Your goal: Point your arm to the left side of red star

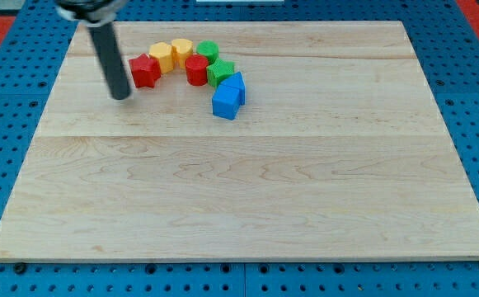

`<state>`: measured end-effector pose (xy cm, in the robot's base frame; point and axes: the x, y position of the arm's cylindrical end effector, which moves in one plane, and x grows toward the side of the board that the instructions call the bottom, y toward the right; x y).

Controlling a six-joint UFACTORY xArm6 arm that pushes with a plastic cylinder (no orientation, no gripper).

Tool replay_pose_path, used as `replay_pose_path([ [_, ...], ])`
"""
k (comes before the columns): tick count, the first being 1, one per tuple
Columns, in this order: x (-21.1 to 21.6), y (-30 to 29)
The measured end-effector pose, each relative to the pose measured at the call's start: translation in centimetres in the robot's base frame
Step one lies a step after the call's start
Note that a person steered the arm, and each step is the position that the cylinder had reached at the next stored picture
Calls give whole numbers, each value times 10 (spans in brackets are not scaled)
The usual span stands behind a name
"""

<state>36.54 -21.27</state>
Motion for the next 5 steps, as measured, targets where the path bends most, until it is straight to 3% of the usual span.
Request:
replay_pose_path([
  [1, -30, -49],
  [2, -80, -45],
  [5, -47, 45],
])
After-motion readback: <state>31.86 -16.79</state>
